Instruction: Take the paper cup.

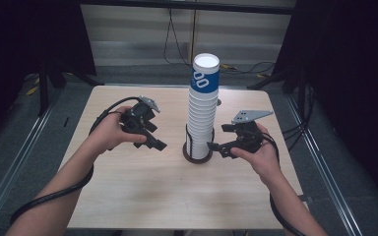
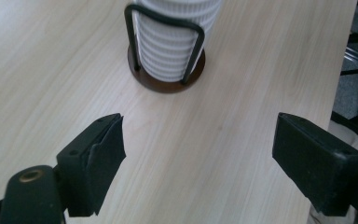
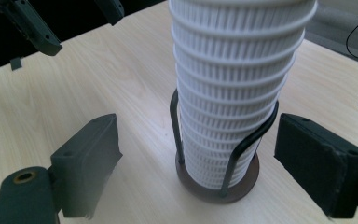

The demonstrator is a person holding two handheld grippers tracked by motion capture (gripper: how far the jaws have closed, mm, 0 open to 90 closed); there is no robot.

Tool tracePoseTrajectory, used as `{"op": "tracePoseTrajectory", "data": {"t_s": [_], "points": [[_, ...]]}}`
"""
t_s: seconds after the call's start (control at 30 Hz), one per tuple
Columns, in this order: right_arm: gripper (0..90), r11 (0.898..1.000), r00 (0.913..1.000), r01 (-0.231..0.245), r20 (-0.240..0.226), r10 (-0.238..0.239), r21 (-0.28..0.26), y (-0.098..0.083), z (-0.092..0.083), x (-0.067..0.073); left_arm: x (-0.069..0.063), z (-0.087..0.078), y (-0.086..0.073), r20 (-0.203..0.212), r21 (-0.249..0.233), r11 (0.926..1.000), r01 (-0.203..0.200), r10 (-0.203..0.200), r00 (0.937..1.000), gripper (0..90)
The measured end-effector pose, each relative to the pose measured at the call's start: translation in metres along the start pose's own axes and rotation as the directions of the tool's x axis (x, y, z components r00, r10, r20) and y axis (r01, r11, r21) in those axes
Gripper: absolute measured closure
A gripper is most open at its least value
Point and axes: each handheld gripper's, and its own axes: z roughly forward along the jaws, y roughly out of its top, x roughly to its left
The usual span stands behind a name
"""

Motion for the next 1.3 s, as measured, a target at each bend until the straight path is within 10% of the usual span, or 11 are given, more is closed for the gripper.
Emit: {"op": "tracePoseTrajectory", "data": {"t_s": [1.3], "points": [[12.7, 0.993, 0.9997, 0.007, 0.025, -0.004, -0.12, 0.081, -0.009, -0.015, -0.011, -0.045, 0.11, -0.033, -0.072, 0.9949, -0.071, 0.068, 0.9971, 17.2]]}}
